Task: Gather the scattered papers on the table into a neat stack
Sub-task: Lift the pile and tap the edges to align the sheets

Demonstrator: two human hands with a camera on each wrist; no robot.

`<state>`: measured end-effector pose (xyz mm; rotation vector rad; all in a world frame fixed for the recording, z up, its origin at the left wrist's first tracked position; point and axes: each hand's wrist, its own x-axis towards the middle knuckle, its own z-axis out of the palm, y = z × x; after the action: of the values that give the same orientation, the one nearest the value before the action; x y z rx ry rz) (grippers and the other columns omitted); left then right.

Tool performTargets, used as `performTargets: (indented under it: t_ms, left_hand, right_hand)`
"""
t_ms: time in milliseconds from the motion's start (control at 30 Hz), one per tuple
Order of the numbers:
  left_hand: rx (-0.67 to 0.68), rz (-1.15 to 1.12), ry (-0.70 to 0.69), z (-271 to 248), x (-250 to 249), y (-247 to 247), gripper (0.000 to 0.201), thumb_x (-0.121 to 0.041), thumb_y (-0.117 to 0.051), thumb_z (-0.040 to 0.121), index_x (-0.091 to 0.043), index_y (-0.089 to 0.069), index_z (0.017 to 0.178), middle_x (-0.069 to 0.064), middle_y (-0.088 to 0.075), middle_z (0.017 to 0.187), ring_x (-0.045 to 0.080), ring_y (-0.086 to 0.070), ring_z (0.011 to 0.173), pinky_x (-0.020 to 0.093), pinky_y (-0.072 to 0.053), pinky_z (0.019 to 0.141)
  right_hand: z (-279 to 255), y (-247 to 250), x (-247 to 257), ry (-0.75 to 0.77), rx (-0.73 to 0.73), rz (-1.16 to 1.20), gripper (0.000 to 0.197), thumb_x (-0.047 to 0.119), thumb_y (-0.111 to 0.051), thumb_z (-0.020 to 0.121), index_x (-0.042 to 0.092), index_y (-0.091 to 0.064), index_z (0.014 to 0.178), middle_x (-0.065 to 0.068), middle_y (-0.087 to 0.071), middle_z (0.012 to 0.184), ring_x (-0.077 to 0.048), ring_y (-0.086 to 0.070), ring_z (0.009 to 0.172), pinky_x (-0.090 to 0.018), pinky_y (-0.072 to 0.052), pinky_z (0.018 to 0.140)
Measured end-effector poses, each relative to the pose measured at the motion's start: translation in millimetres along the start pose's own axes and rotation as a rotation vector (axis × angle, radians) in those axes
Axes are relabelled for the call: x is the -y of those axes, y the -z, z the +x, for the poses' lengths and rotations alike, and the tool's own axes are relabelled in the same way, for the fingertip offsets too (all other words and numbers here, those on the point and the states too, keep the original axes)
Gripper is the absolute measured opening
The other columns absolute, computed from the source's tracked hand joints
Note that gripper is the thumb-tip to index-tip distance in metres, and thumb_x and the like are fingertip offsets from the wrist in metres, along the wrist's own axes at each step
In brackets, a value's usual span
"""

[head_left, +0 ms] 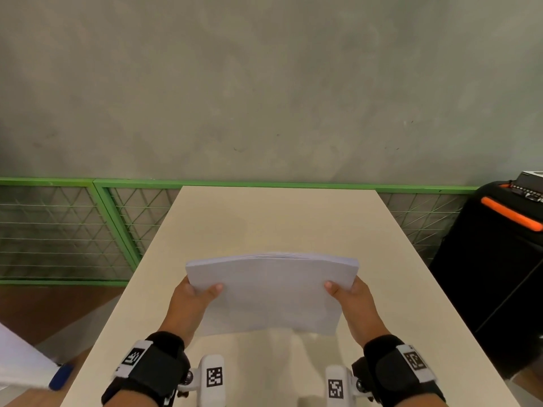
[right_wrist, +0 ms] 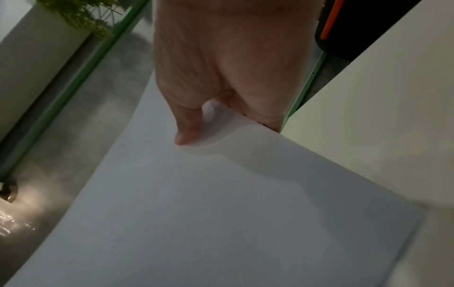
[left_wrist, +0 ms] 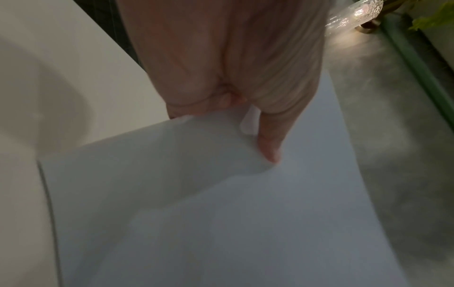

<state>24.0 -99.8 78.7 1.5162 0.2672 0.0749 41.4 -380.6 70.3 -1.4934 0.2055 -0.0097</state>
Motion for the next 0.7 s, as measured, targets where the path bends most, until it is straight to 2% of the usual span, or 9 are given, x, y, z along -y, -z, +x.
performTargets:
  t_ms: [67,167,233,300,367,433,533,633,700]
  left_hand:
    - [-0.007,0.003,-0.008,-2.4,-4.9,-2.4,0.033,-0.001,-0.063,0.083,-0.004,-0.058,0.115,0.008,-0.068,0.100,0.032,-0.063,0.098,0.025,-0.047,0.069]
    - [-0.027,0.005,-0.053,-5.8,-16.0,-4.1,0.027,-0.001,-0.061,0.084,-0.008,-0.060,0.110,0.002,-0.068,0.095,0.011,-0.068,0.079,0.018,-0.050,0.063]
    - [-0.052,-0.019,-0.104,-5.2,-22.6,-3.5,0.019,-0.003,-0.062,0.084,-0.012,-0.061,0.101,0.000,-0.067,0.091,0.004,-0.067,0.070,0.009,-0.050,0.057]
    - [-0.083,-0.049,-0.134,-4.7,-29.1,-5.1,0.012,-0.006,-0.062,0.084,-0.017,-0.057,0.087,-0.002,-0.061,0.082,0.013,-0.059,0.069,0.009,-0.047,0.055]
    - [-0.098,-0.061,-0.126,-5.6,-32.2,-8.3,0.011,-0.014,-0.065,0.082,-0.018,-0.054,0.082,-0.001,-0.057,0.080,0.016,-0.050,0.070,0.020,-0.042,0.060]
    - [-0.103,-0.049,-0.115,-8.5,-32.9,-12.2,0.014,-0.026,-0.062,0.076,-0.016,-0.055,0.082,0.000,-0.056,0.082,0.016,-0.049,0.073,0.026,-0.038,0.063]
    - [-0.147,-0.074,-0.073,-10.0,-34.7,-19.2,0.014,-0.022,-0.053,0.090,-0.010,-0.052,0.083,0.001,-0.052,0.077,0.016,-0.046,0.070,0.028,-0.035,0.061]
    - [-0.189,-0.070,-0.036,-7.8,-36.9,-23.2,0.016,-0.017,-0.044,0.092,-0.007,-0.050,0.082,0.002,-0.047,0.072,0.018,-0.041,0.066,0.027,-0.031,0.057]
    - [-0.224,-0.050,-0.051,-5.3,-37.4,-23.7,0.018,-0.011,-0.042,0.091,-0.009,-0.055,0.079,0.000,-0.052,0.076,0.016,-0.045,0.068,0.027,-0.034,0.058]
  right_hand:
    - [-0.2,1.5,2.8,-0.003,-0.038,0.002,0.022,0.006,-0.061,0.085,0.008,-0.063,0.107,-0.022,-0.067,0.110,-0.041,-0.062,0.102,-0.041,-0.051,0.080]
    - [-2.8,1.0,16.0,0.051,-0.050,0.019,0.020,0.006,-0.060,0.085,0.011,-0.064,0.104,-0.016,-0.069,0.103,-0.035,-0.064,0.093,-0.040,-0.053,0.079]
    - [-4.1,1.9,25.7,0.122,-0.037,0.031,0.016,0.006,-0.058,0.087,0.017,-0.063,0.097,-0.008,-0.068,0.095,-0.024,-0.064,0.084,-0.025,-0.054,0.069]
    - [-4.5,3.1,31.6,0.170,-0.019,0.016,0.017,0.009,-0.057,0.088,0.022,-0.060,0.097,-0.003,-0.064,0.093,-0.016,-0.060,0.078,-0.012,-0.051,0.061]
    - [-5.4,3.2,30.5,0.169,-0.012,0.022,0.017,0.014,-0.058,0.088,0.026,-0.057,0.100,-0.005,-0.063,0.100,-0.016,-0.059,0.080,-0.017,-0.049,0.063]
    - [-6.5,2.8,24.4,0.152,-0.018,0.065,0.018,0.021,-0.060,0.087,0.025,-0.057,0.105,-0.004,-0.063,0.103,-0.011,-0.061,0.081,-0.018,-0.048,0.064]
    - [-7.4,-1.7,23.0,0.115,-0.045,0.125,0.018,0.024,-0.051,0.091,0.017,-0.058,0.106,0.001,-0.061,0.093,-0.004,-0.060,0.073,-0.016,-0.046,0.060]
    - [-3.4,-5.8,26.6,0.074,-0.096,0.160,0.020,0.018,-0.043,0.093,0.017,-0.062,0.089,0.000,-0.056,0.090,-0.016,-0.052,0.078,-0.026,-0.039,0.064]
    - [1.0,-7.0,27.7,0.067,-0.121,0.170,0.025,0.012,-0.041,0.089,0.017,-0.063,0.078,-0.004,-0.056,0.090,-0.022,-0.050,0.080,-0.029,-0.038,0.065]
